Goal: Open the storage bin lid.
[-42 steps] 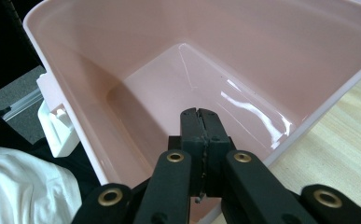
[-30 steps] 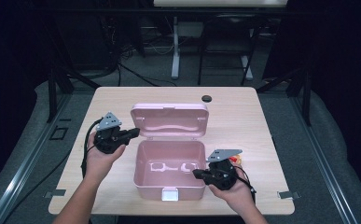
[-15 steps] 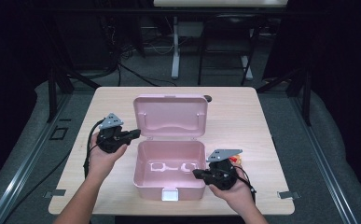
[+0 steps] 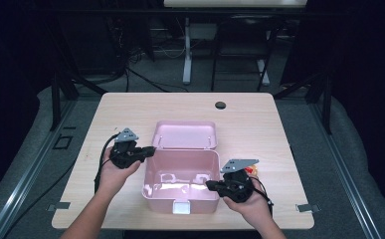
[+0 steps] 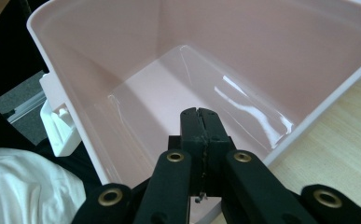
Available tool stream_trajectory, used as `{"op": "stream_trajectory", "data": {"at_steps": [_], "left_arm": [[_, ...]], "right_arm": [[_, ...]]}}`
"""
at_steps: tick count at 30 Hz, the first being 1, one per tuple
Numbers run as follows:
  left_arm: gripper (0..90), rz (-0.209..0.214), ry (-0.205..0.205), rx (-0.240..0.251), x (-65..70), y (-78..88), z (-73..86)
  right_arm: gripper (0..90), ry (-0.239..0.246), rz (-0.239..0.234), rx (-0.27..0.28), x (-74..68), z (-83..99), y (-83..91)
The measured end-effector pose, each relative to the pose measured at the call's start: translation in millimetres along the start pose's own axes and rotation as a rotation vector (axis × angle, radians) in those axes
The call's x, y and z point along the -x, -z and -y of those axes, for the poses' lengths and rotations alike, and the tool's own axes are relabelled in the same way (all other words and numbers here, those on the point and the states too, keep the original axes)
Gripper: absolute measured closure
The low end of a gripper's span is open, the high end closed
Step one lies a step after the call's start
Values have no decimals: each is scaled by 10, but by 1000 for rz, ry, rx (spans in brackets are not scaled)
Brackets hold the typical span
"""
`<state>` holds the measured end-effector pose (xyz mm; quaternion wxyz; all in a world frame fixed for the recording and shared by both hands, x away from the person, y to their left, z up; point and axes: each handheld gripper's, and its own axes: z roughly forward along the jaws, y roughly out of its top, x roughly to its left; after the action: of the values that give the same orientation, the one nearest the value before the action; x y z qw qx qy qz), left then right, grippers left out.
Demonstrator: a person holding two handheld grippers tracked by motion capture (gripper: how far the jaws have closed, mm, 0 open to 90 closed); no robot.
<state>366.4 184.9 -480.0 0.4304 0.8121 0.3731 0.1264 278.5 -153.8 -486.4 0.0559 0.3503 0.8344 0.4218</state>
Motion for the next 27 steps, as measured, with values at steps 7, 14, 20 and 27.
{"op": "stream_trajectory", "data": {"at_steps": [7, 14, 20, 27], "left_arm": [[837, 1, -6, 3, -1, 3, 6], [839, -4, -9, 0, 14, 17, 12], [840, -7, -15, 2, 28, 33, 26], [839, -4, -14, 0, 31, 33, 23]], "right_arm": [[900, -10, -20, 0, 10, -1, -1], [900, -8, -23, -6, 9, -3, 0], [900, -4, -27, -16, -11, -6, 1], [884, -10, -31, -18, -23, -9, 4]]}}
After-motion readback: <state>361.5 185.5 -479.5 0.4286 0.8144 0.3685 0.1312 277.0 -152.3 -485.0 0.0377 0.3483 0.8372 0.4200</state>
